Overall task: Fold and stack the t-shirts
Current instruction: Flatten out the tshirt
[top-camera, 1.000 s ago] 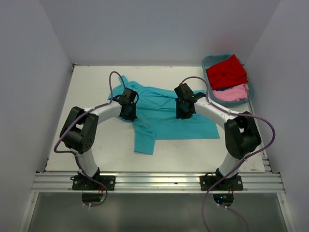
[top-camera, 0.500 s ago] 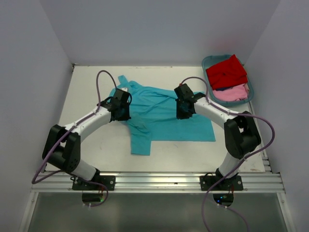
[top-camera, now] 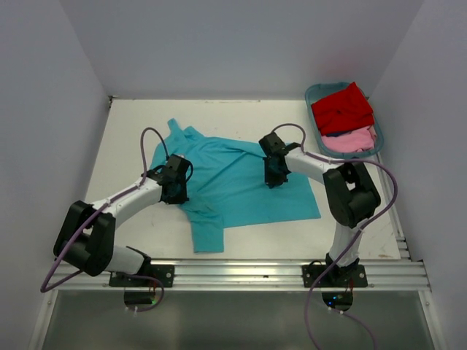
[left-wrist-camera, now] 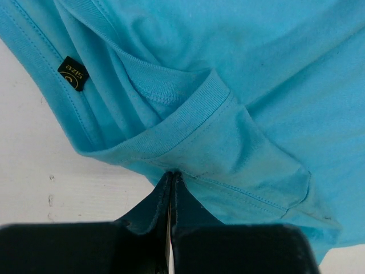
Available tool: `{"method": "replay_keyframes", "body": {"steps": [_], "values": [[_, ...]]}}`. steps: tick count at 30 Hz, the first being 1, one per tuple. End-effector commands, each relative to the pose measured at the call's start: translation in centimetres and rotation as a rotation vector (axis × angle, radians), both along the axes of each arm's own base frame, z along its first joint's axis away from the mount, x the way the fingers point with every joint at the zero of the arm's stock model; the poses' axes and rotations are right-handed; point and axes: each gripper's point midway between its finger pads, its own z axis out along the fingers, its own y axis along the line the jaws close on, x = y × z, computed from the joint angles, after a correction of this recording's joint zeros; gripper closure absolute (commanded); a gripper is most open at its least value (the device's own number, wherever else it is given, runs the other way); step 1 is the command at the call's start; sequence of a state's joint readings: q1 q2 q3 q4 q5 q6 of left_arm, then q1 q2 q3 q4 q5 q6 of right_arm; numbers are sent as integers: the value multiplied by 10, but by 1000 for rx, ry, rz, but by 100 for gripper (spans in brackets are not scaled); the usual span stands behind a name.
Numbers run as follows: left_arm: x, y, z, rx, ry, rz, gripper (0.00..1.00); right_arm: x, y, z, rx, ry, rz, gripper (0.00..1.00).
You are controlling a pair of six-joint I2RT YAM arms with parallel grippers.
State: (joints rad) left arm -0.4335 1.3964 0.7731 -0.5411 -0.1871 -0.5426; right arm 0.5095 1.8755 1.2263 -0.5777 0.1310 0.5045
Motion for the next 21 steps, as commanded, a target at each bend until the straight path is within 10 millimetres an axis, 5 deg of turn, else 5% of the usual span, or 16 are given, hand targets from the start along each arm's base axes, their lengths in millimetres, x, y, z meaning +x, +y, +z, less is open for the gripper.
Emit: {"method": "replay_keyframes", "body": {"steps": [1,6,14,21], "values": [[7,1,4,-5,-35,39,100,-3,0,-10,0,18,-7,100],[11,6,7,28,-41,48,100,-8,-12,-21,-66,56,-45,100],[-11,40,17,153,-41,123,100,-2,-53,-26,-151,79,-178,100],[-10,39,51,116,-80,134,100,-1,-63,-26,-178,85,-194,100]]}}
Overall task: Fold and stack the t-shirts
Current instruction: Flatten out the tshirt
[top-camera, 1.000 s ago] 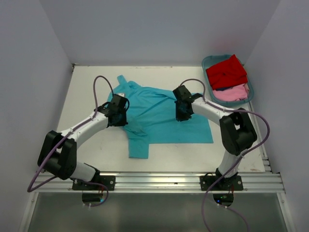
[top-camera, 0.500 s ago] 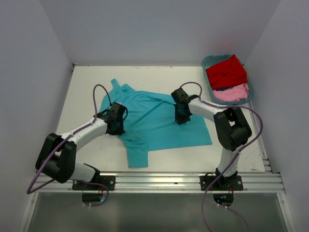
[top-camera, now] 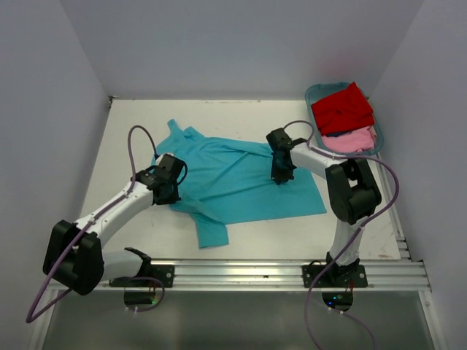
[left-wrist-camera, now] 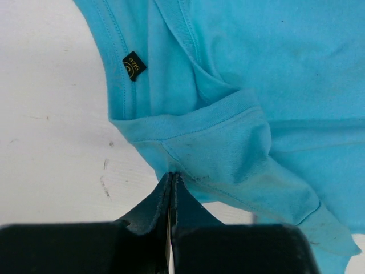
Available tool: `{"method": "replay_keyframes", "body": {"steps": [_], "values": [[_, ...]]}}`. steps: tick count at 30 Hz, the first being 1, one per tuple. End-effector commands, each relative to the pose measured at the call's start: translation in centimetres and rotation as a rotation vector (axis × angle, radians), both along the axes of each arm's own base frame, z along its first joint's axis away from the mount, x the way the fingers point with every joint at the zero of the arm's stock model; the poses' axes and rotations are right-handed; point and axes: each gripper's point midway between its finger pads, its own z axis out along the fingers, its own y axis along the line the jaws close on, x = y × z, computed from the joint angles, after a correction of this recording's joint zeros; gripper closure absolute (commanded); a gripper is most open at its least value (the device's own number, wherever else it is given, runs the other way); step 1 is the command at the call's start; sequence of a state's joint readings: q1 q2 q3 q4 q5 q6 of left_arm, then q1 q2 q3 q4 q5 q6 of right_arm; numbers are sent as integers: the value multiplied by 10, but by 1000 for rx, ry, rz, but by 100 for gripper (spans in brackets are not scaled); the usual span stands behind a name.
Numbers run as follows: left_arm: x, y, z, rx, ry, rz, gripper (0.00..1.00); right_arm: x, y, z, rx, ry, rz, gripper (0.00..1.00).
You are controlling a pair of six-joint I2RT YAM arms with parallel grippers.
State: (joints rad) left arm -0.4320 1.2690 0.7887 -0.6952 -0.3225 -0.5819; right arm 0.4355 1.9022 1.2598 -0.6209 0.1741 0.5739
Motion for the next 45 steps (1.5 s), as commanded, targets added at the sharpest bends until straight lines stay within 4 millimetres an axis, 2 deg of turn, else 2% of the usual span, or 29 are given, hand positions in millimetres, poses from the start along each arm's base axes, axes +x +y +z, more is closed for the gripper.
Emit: {"method": "replay_keyframes", "body": {"steps": [1,6,10,15,17,19,20,21,23,25,26,28,30,31,32,35,36,37,38,40,45], "values": [[2,12,25,27,-41,49,100,-16,-35,-25,-149,84,-45,100],[0,13,31,-60,-44,46,100,-16,-41,-25,-163,85,-58,100],[-3,26,31,-138,-36,101,100,-16,-50,-20,-184,77,-78,100],[1,47,52,-140,-115,202,100,-13,-55,-13,-189,58,-95,100],[2,49,57,-145,-131,224,95,-12,-58,-12,-196,57,-101,100],[2,53,59,-142,-142,247,70,-11,-59,-10,-197,52,-103,100],[1,54,61,-145,-152,256,54,-10,-60,-9,-196,52,-105,100],[2,55,61,-147,-158,268,24,-9,-60,-8,-194,47,-102,100],[4,55,66,-154,-178,279,14,-7,-58,-5,-182,43,-99,100],[11,43,73,-219,-214,231,9,-6,-55,-5,-169,38,-93,100],[20,35,85,-262,-282,180,9,-5,-52,-3,-151,34,-84,100],[24,0,96,-419,-314,34,9,-2,-46,-2,-120,24,-72,100],[26,-24,100,-509,-325,-81,15,0,-42,-1,-104,23,-59,100],[25,-29,98,-515,-311,-101,16,1,-40,0,-97,20,-50,100],[26,-36,95,-518,-285,-122,17,1,-40,0,-94,21,-46,100],[12,-81,83,-540,-191,-228,23,3,-38,2,-92,20,-40,100],[-2,-105,78,-545,-147,-301,26,6,-37,3,-89,17,-36,100],[-7,-114,74,-542,-121,-319,28,6,-37,4,-87,17,-37,100],[-21,-129,62,-524,-56,-349,31,6,-37,4,-86,16,-37,100],[-29,-136,52,-476,-32,-355,33,7,-33,6,-73,12,-35,100],[-55,-154,28,-381,46,-410,46,10,-30,6,-61,13,-28,100]]}}
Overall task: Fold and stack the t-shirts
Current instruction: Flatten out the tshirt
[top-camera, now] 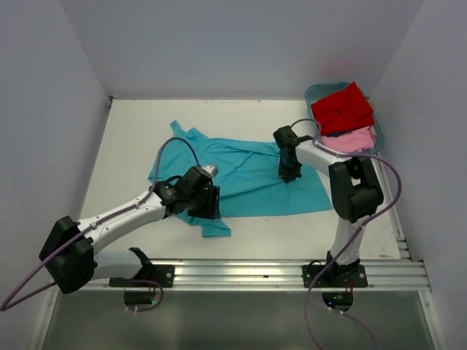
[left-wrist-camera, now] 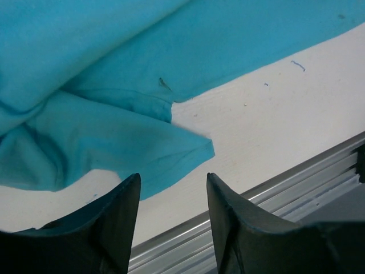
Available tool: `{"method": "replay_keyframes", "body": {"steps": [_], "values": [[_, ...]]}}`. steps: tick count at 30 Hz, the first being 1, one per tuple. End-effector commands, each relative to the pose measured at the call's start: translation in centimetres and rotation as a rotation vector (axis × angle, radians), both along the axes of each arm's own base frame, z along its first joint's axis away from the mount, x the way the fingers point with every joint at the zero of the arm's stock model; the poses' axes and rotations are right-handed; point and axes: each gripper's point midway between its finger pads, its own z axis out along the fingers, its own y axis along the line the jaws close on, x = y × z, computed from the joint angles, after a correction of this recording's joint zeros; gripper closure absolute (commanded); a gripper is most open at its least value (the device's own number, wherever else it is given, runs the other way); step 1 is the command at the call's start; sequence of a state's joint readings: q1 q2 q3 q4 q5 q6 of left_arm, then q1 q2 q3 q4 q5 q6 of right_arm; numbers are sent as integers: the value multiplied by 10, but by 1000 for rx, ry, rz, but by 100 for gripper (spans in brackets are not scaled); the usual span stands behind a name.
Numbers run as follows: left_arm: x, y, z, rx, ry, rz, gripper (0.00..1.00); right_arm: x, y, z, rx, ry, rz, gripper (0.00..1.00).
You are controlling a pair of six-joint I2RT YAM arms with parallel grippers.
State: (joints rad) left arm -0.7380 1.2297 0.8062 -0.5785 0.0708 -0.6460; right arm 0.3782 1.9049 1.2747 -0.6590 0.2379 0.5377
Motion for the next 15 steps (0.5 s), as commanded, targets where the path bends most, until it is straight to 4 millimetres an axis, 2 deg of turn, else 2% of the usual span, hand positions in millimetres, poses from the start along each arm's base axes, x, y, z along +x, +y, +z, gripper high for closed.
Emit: {"method": "replay_keyframes", "body": {"steps": [1,5,7,10,15], "values": [[0,-8,-6,66,-13,24,48,3,5,3,23,11,13,100],[-3,-21,-20,126,-14,-13,51,2,6,2,29,16,12,100],[1,-28,-26,155,-19,-19,52,2,6,1,29,14,12,100],[5,-41,-28,175,-39,-45,53,2,6,1,31,15,12,100],[-2,-64,-32,192,-54,-118,53,1,6,1,33,18,15,100]]}}
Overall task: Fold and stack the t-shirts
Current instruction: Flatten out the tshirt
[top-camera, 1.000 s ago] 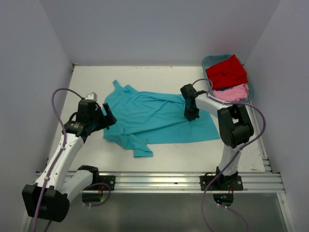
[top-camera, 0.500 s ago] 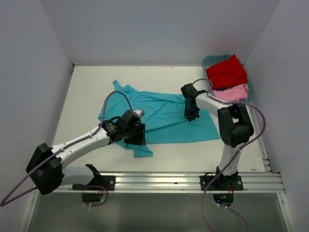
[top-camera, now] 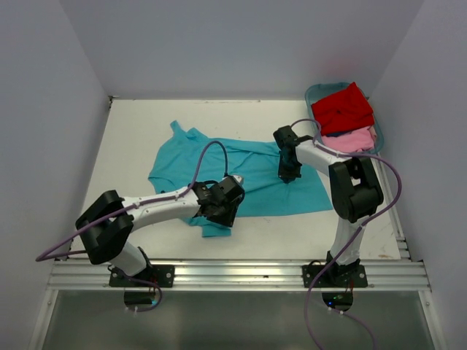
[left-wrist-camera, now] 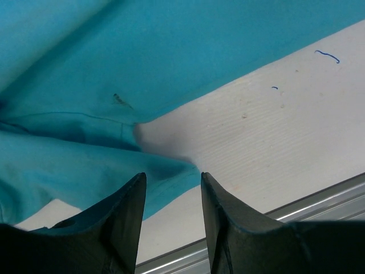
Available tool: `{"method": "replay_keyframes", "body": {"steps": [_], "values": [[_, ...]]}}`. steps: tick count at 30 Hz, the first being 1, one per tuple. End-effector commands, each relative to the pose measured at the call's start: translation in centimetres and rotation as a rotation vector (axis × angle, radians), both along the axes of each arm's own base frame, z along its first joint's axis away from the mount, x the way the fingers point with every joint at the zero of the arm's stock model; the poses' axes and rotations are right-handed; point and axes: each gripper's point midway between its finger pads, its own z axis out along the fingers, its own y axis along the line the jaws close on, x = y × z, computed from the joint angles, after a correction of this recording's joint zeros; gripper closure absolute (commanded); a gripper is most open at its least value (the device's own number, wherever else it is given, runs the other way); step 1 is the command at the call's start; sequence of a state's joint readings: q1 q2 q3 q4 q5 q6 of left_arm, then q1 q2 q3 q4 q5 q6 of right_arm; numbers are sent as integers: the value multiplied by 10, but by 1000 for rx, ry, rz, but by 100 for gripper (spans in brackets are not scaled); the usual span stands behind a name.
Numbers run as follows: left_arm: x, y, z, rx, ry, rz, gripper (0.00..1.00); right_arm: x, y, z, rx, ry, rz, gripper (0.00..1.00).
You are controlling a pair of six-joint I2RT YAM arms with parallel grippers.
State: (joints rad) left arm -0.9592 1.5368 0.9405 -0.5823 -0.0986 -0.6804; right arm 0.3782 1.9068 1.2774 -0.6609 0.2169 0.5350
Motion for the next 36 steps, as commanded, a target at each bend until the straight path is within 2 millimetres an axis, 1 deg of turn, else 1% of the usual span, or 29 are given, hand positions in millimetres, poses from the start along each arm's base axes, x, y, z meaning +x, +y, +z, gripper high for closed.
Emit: {"method": "replay_keyframes", "body": {"steps": [1,3,5,15,19,26,30,33,35,36], "values": [[10,-25,12,-27,-63,-22,53,3,2,2,16,8,8,100],[6,-33,13,-30,-62,-44,54,2,3,1,16,9,8,100],[0,-35,8,-14,-47,-53,55,3,3,2,15,8,11,100],[-19,-29,-6,33,-5,-32,63,2,4,-3,18,15,11,100],[-22,-23,-17,70,8,-20,65,1,3,-4,19,17,8,100],[-23,-11,-27,115,8,13,65,0,2,-4,14,17,9,100],[-24,-4,-39,148,17,18,65,-1,1,-5,13,21,7,100],[-26,-3,-47,158,26,15,68,-3,0,-7,10,27,7,100],[-27,-2,-51,163,32,15,77,-4,0,-7,9,28,7,100],[-27,-1,-52,163,34,18,85,-4,0,-7,10,27,8,100]]}}
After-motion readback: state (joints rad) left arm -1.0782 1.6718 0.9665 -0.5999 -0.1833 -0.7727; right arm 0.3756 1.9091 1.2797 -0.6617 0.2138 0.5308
